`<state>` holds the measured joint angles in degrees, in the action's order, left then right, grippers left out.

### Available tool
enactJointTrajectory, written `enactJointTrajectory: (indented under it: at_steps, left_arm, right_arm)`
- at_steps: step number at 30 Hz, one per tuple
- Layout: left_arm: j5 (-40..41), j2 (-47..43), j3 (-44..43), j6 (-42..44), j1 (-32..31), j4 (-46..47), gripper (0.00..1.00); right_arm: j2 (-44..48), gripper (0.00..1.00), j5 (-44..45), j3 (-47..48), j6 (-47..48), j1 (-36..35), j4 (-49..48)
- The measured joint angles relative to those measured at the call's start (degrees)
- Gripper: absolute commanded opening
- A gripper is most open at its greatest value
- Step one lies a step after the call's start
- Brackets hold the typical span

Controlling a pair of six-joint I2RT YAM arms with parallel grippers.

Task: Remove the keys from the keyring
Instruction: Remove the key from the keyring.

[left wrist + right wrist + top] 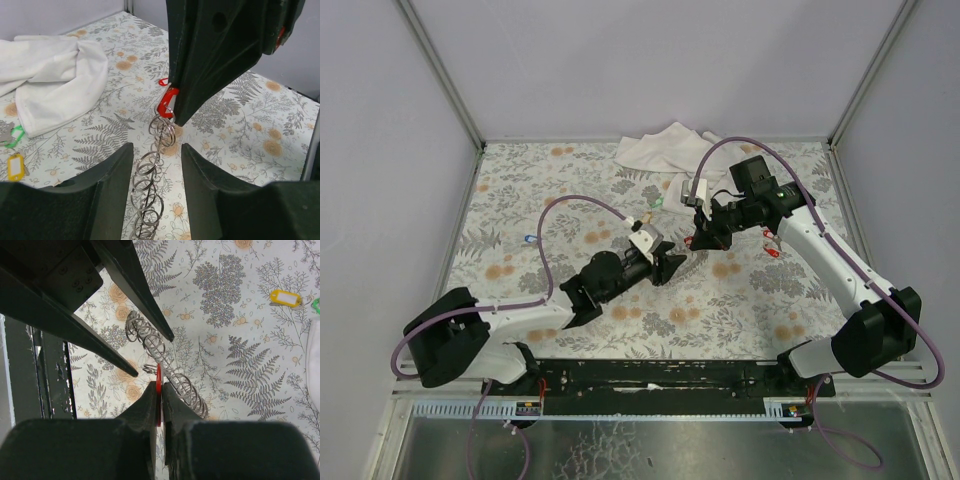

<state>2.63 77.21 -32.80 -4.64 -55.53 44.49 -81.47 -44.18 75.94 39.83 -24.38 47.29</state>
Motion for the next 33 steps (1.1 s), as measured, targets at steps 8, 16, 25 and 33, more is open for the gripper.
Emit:
enactJointTrajectory:
  at_steps: [8, 16, 25, 33]
  left_arm:
    - [3.72, 0.28, -1.27, 2.91, -0.85, -0.07, 0.41]
    - [5.33, 1.38, -2.89, 4.76, -1.51, -0.07, 0.36]
    - [5.38, 2.64, -3.91, 6.23, -1.55, -0.61, 0.21]
    - [5.33, 2.93, -4.57, 7.85, -1.70, -1.42, 0.19]
  right_arm:
    - [0.00, 0.00, 0.00, 0.00, 0.00, 0.00, 0.00]
    - [0.00, 0.00, 0.02, 0.00, -0.02, 0.00, 0.00]
    - [0.00, 0.00, 0.00, 0.02, -0.04, 0.00, -0.02]
    - [0.00, 0.00, 0.02, 0.02, -0.09, 0.00, -0.04]
